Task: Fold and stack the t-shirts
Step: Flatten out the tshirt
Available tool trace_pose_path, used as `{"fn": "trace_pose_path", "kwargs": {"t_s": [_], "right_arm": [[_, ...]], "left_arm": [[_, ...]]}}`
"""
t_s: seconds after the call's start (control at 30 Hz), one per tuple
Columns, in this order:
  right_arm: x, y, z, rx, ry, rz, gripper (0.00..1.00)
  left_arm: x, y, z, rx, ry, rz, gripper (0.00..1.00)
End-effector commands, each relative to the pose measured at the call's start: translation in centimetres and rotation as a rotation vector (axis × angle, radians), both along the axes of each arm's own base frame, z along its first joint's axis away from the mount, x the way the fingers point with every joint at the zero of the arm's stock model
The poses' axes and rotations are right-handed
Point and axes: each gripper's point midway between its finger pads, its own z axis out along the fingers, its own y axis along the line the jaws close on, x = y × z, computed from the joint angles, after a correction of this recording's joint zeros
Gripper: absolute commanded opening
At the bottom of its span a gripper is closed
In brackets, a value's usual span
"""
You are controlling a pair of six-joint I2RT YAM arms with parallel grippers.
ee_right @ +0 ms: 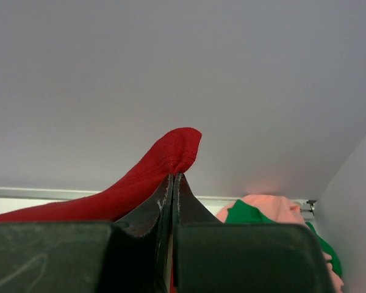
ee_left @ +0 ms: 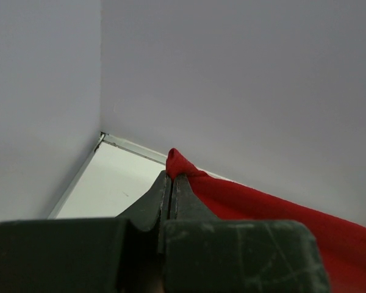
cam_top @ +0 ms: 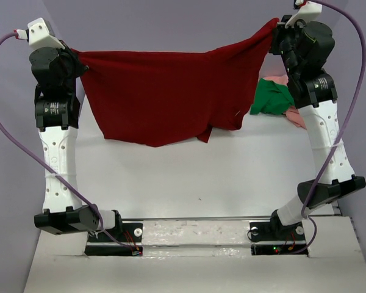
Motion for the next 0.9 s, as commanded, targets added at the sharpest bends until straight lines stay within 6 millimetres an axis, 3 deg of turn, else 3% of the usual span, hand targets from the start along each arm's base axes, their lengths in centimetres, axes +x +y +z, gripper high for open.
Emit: {"fn": "trace_pose_path", "kwargs": {"t_s": [0.0, 0.13, 0.17, 0.3, 0.37, 0.47, 0.7, 0.87], "right_arm": [[-2.7, -1.7, 3.3, 0.039, -0.099, -0.048, 0.0], [-3.5, -1.8, 4.0, 0.027, -0.103, -0.04, 0.0], [-4.1, -1.8, 5.5, 0.027, -0.133, -0.035, 0.0], [-5.9, -1.7, 7.8, 0.023, -0.145, -0.005, 0.0], [-6.7, -2.0, 8.2, 0.036, -0.148, -0.009, 0.0], [-8.6, -2.1, 8.2, 0.038, -0.14, 0.0, 0.0], [-15.6, -2.2, 9.6, 0.053, -0.179, 0.084, 0.0], [-21.9, -2.5, 12.7, 0.066, -0.259, 0.155, 0.0]], "left_arm": [[-2.4, 0.4, 3.5, -0.006, -0.108, 0.027, 0.0], [-3.3, -0.1, 4.9, 0.004, -0.131, 0.004, 0.0], [-3.9, -0.1, 6.2, 0.009, -0.152, 0.002, 0.0], [-5.2, -0.9, 8.5, 0.0, -0.174, -0.028, 0.0], [-6.4, -1.3, 9.6, -0.007, -0.194, -0.038, 0.0], [-7.6, -1.7, 9.7, -0.014, -0.198, -0.048, 0.0], [-14.1, -3.5, 12.3, -0.008, -0.273, -0.114, 0.0], [-20.0, -4.2, 15.0, -0.032, -0.377, -0.132, 0.0]]}}
